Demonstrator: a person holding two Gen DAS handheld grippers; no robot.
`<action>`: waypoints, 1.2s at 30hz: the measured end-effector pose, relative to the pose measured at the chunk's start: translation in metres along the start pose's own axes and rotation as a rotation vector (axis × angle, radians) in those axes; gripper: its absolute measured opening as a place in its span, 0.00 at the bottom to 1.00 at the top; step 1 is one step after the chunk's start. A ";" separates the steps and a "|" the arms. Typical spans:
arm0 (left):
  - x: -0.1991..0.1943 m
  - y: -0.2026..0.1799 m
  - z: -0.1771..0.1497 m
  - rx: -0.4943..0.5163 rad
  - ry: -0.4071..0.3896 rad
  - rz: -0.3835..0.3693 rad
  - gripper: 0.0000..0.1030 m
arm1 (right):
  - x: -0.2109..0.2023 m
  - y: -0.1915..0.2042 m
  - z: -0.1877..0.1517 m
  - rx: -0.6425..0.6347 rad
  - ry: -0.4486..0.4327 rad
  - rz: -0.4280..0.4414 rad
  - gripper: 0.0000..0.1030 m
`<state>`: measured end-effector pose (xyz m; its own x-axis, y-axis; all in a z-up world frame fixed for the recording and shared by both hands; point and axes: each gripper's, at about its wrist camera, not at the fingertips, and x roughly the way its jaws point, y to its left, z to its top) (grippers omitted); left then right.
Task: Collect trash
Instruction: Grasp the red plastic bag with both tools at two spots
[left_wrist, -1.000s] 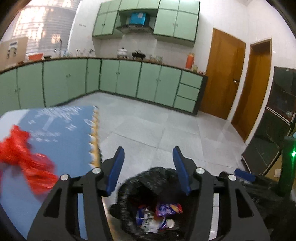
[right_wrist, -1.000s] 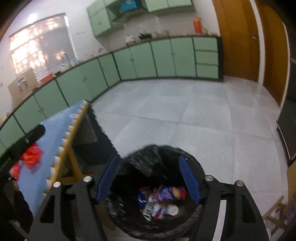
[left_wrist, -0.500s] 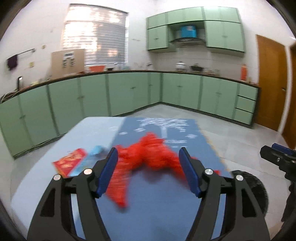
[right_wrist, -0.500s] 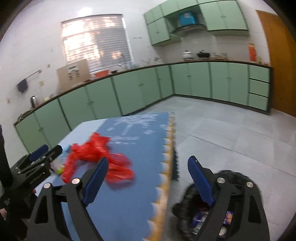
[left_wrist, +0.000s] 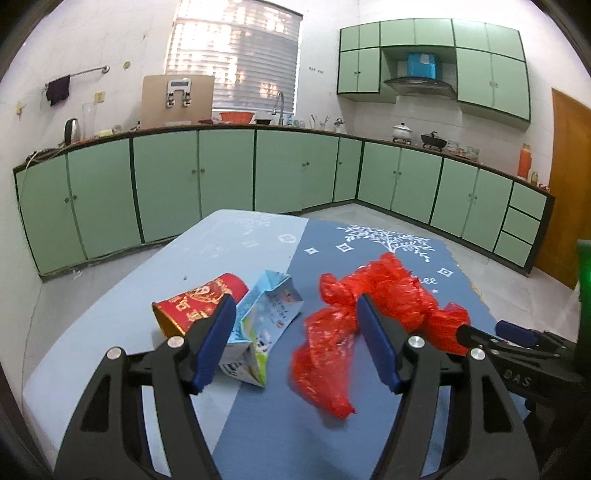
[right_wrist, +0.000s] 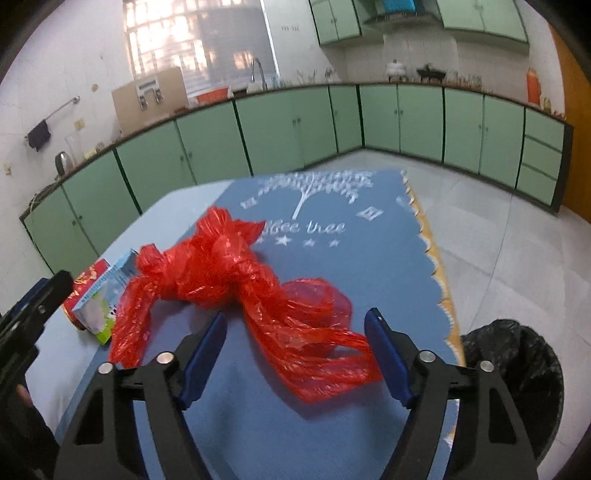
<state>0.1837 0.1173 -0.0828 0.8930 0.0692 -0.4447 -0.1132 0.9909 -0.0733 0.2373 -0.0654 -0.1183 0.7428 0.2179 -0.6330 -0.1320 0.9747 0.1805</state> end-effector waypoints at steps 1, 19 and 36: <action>0.001 0.002 0.000 -0.004 0.001 0.005 0.64 | 0.006 0.001 0.001 -0.003 0.022 -0.008 0.66; 0.031 -0.035 -0.010 0.022 0.118 -0.069 0.57 | -0.036 -0.020 0.003 0.068 -0.044 -0.017 0.09; 0.067 -0.046 -0.021 -0.011 0.270 -0.033 0.01 | -0.072 -0.049 0.001 0.082 -0.129 -0.061 0.10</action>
<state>0.2397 0.0739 -0.1277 0.7480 0.0024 -0.6637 -0.0925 0.9906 -0.1007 0.1913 -0.1288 -0.0811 0.8267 0.1453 -0.5436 -0.0342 0.9773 0.2091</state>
